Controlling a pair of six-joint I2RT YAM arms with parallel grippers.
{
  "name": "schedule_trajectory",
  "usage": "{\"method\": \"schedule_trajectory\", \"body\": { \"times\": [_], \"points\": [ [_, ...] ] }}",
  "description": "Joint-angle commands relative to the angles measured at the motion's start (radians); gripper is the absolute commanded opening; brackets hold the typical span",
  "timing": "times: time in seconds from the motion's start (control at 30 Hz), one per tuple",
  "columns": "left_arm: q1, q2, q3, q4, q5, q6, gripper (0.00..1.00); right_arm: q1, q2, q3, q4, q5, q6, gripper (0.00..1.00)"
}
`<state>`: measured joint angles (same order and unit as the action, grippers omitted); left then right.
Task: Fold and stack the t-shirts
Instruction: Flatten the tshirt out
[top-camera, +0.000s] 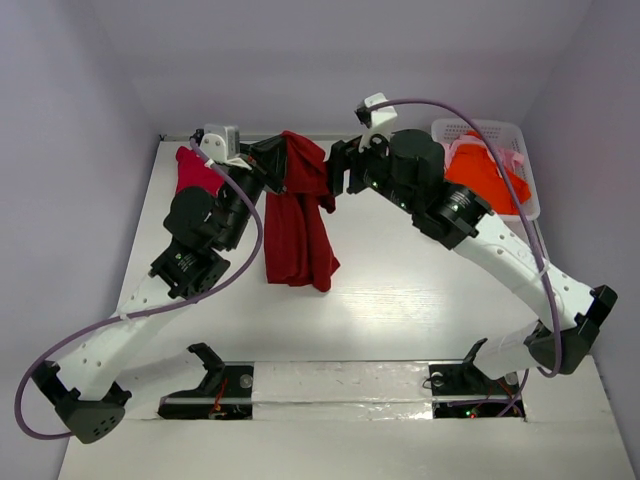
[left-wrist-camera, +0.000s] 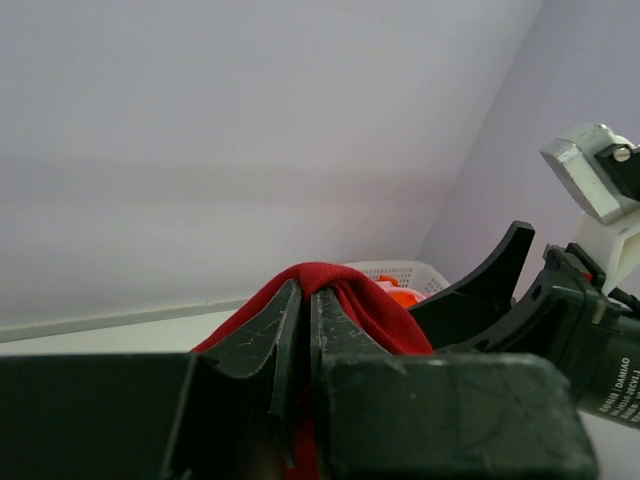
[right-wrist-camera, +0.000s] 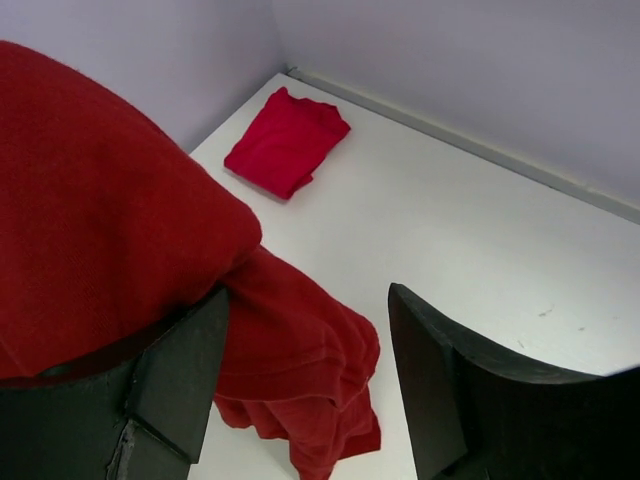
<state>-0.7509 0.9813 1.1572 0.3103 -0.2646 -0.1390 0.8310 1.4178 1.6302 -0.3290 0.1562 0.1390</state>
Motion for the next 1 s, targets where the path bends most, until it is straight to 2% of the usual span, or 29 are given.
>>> {"method": "schedule_trajectory", "body": {
  "times": [0.0, 0.33, 0.5, 0.67, 0.97],
  "points": [
    [0.002, -0.016, 0.003, 0.102, 0.016, -0.004, 0.00, -0.004, -0.029, 0.069, 0.062, -0.046, 0.004, 0.70],
    [0.002, 0.008, -0.010, 0.122, 0.042, -0.010, 0.00, 0.005, -0.031, 0.237, -0.044, -0.044, -0.032, 0.68],
    [0.002, 0.003, -0.008, 0.116, -0.013, 0.010, 0.00, 0.005, -0.111, 0.189, -0.067, 0.003, -0.021, 0.69],
    [0.002, 0.010, 0.006, 0.124, -0.005, 0.006, 0.00, 0.005, -0.161, 0.145, -0.082, -0.026, 0.000, 0.67],
    [0.002, 0.031, 0.013, 0.142, 0.018, -0.014, 0.00, 0.005, -0.129, 0.096, -0.022, -0.118, 0.020, 0.66]
  ]
}}
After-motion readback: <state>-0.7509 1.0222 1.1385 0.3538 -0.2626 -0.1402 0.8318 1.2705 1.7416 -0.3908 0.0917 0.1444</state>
